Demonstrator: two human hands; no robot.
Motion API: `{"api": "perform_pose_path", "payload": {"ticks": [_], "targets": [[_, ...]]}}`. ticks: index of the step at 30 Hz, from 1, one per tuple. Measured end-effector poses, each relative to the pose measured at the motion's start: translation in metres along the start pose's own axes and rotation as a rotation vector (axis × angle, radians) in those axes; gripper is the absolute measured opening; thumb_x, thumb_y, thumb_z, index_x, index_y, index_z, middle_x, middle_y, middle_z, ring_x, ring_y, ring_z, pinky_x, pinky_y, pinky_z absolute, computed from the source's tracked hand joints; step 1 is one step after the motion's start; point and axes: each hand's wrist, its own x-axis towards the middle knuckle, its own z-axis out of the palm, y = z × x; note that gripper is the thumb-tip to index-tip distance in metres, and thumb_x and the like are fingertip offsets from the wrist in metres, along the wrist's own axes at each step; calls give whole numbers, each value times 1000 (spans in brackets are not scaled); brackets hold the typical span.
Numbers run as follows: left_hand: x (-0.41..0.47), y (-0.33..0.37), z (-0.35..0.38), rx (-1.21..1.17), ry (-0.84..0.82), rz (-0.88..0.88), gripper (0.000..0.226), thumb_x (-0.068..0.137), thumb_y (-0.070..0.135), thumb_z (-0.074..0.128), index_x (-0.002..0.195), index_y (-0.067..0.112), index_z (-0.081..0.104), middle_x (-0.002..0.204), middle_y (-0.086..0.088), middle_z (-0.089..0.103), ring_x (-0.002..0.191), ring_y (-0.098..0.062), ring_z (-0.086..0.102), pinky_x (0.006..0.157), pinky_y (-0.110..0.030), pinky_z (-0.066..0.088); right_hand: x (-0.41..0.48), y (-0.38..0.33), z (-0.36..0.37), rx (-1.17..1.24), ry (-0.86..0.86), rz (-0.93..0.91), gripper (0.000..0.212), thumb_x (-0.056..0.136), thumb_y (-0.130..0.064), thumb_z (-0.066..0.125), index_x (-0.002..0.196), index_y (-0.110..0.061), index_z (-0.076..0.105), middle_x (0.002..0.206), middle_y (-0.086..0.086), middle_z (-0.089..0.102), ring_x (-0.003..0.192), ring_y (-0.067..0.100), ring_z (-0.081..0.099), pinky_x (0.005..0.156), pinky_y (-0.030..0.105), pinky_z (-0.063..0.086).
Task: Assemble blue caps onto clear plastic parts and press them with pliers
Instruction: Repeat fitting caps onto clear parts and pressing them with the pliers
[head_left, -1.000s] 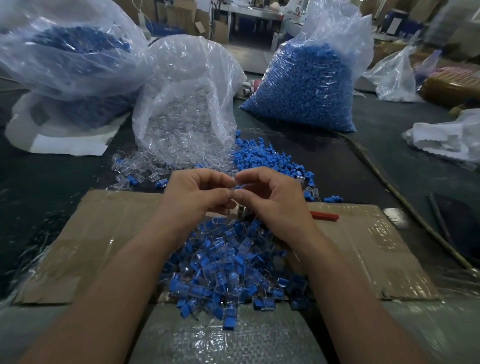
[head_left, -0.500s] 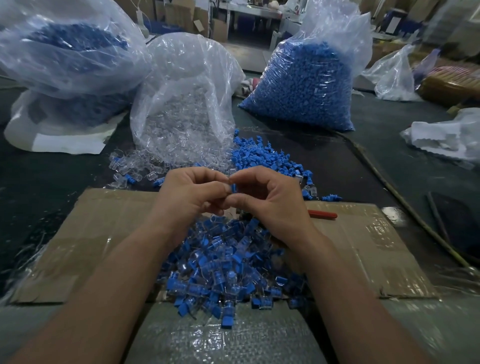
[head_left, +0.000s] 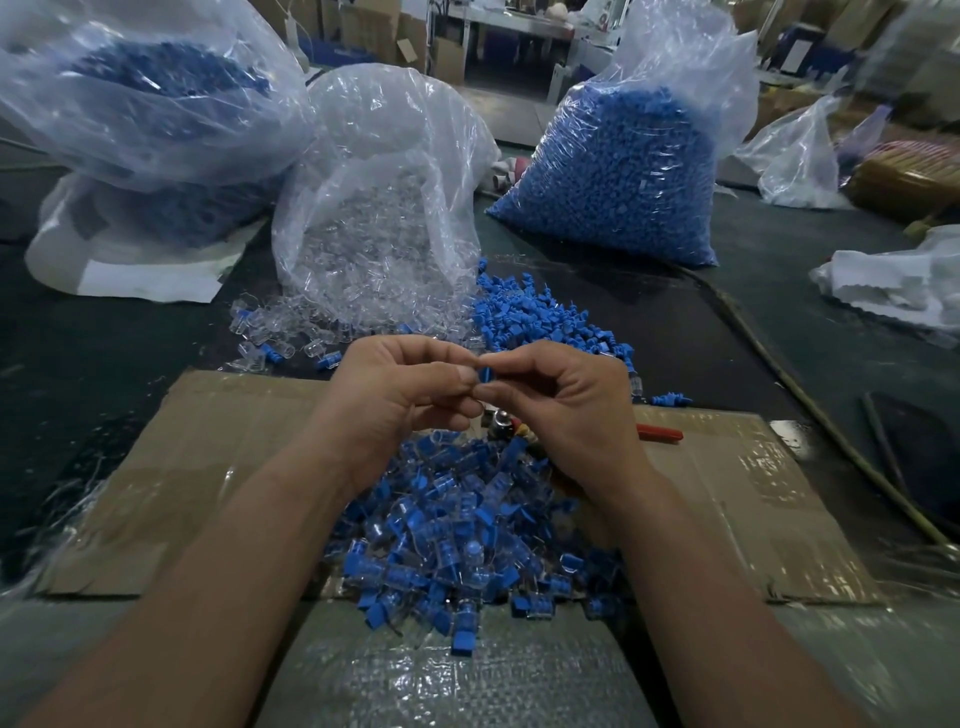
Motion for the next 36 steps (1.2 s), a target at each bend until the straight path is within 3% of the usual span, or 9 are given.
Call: {"api": "perform_pose_path", "payload": {"ticks": [6, 10, 17, 21, 29, 36], "targets": [[2, -2, 0, 51, 5, 10, 7, 63, 0, 66, 67, 4, 63, 54, -7, 65, 45, -13, 61, 43, -18, 50, 0, 3, 0, 17, -41, 9, 34, 70, -1, 73, 100, -14, 64, 82, -9, 65, 75, 3, 64, 69, 15, 52], [2, -3, -1, 79, 30, 37, 15, 73, -8, 62, 66, 5, 63, 53, -6, 63, 45, -12, 59, 42, -18, 49, 0, 3, 0, 29, -66, -4, 32, 71, -3, 73, 100, -15, 64, 83, -10, 65, 76, 2, 64, 71, 16, 52], [2, -4, -1, 29, 12, 8, 11, 57, 8, 66, 67, 5, 64, 55, -8, 64, 47, -13, 61, 43, -19, 49, 1, 3, 0, 13, -45, -8, 32, 71, -2, 72, 101, -13, 64, 83, -11, 65, 76, -1, 64, 70, 13, 50], [3, -3, -3, -33, -4, -24, 11, 56, 6, 66, 67, 4, 66, 57, -10, 65, 48, -15, 62, 44, -20, 49, 1, 2, -1, 4, -26, -16, 37, 71, 1, 71, 105, -10, 61, 84, -14, 64, 77, -6, 63, 69, 9, 49], [4, -4, -3, -16, -25, -27, 12, 56, 6, 66, 68, 4, 65, 58, -9, 65, 47, -15, 61, 44, -19, 50, 1, 3, -2, -56, -31, -27, 27, 72, -3, 72, 99, -5, 68, 85, -2, 67, 78, 4, 65, 71, 13, 51], [6, -7, 1, 40, -4, 7, 10, 57, 3, 66, 66, 4, 63, 53, -7, 63, 44, -12, 58, 42, -18, 48, 0, 1, -3, -93, -59, -51, 30, 70, -6, 75, 97, -14, 66, 81, -7, 66, 76, 3, 64, 70, 13, 51]]}}
